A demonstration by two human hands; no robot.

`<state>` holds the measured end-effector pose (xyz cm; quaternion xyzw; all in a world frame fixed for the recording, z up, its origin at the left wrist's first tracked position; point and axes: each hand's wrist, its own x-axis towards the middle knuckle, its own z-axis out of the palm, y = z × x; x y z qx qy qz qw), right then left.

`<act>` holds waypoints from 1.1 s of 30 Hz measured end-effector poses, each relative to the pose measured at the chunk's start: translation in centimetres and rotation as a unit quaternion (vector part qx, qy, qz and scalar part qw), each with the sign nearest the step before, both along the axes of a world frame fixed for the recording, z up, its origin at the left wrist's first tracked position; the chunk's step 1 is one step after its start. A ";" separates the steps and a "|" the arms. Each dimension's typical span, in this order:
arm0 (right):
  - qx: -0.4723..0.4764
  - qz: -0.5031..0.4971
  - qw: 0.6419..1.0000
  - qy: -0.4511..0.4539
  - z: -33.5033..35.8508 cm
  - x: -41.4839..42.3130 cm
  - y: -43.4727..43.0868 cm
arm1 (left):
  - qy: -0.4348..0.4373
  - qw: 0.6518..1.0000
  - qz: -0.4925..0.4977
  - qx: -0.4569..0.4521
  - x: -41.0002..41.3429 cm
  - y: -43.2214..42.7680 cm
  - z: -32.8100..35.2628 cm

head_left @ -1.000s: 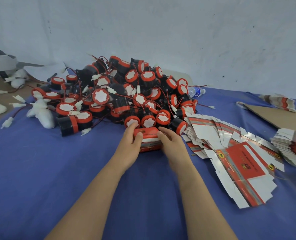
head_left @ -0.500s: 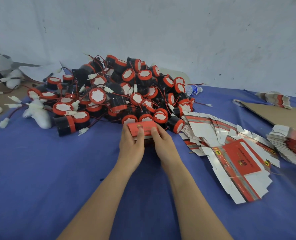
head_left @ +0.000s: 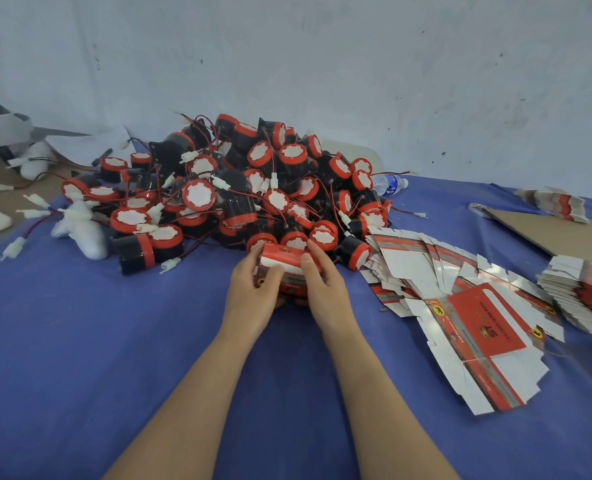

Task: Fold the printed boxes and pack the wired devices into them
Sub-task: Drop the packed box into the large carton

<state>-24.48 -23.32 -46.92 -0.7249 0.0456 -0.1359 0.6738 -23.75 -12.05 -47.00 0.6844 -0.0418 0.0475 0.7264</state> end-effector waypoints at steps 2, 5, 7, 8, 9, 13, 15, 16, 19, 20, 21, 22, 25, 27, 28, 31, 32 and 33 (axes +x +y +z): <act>-0.012 0.010 1.000 0.000 0.0 -0.1 0.2 | 0.018 1.000 0.006 -0.011 0.0 0.1 0.2; -0.033 0.020 0.999 0.003 0.2 -0.1 0.3 | 0.042 0.998 0.011 -0.049 0.1 0.0 0.4; -0.051 0.027 0.998 0.004 0.3 -0.3 0.3 | 0.051 0.997 0.028 -0.054 0.0 -0.1 0.5; -0.060 0.031 0.998 0.003 0.3 -0.4 0.4 | 0.048 0.997 0.043 -0.045 0.0 -0.2 0.5; -0.070 0.036 0.997 0.000 0.4 -0.5 0.5 | 0.040 0.997 0.061 -0.029 0.0 -0.3 0.4; -0.077 0.048 0.996 -0.008 0.7 -0.7 0.6 | 0.038 0.998 0.047 -0.016 0.2 -0.1 0.5; -0.067 0.046 0.997 -0.010 0.9 -0.8 0.4 | 0.084 0.993 -0.001 -0.082 0.3 0.1 0.8; -0.065 0.047 0.997 -0.012 1.0 -0.9 0.3 | 0.094 0.990 -0.007 -0.104 0.3 0.2 0.9; -0.068 0.055 0.996 -0.015 1.0 -0.9 0.3 | 0.064 0.993 0.035 -0.095 0.3 0.0 0.4; -0.070 0.056 0.996 -0.016 1.0 -0.9 0.4 | 0.057 0.993 0.050 -0.088 0.2 -0.1 0.2; -0.070 0.054 0.996 -0.015 0.8 -0.8 0.4 | 0.056 0.994 0.058 -0.079 0.2 -0.2 0.0; -0.067 0.049 0.996 -0.011 0.7 -0.7 0.4 | 0.058 0.994 0.062 -0.070 0.2 -0.2 -0.1; -0.024 0.039 0.999 0.016 0.2 -0.4 0.2 | 0.059 0.996 0.055 -0.046 0.4 -0.2 -0.2; 0.033 0.046 0.998 0.038 0.3 -0.3 0.1 | 0.053 0.995 0.051 -0.061 0.3 0.0 0.0; 0.059 0.055 0.996 0.037 0.4 -0.4 0.1 | 0.050 0.995 0.049 -0.073 0.0 0.0 0.3; 0.122 0.086 0.989 -0.010 2.0 -1.5 -0.8 | 0.007 0.997 0.042 -0.069 -1.5 -0.9 2.7; 0.149 0.091 0.984 -0.035 3.1 -2.2 -1.5 | -0.022 0.997 0.037 -0.064 -2.0 -1.9 4.4; 0.169 0.084 0.980 -0.065 4.6 -3.2 -2.5 | -0.054 0.996 0.031 -0.060 -2.6 -3.4 6.3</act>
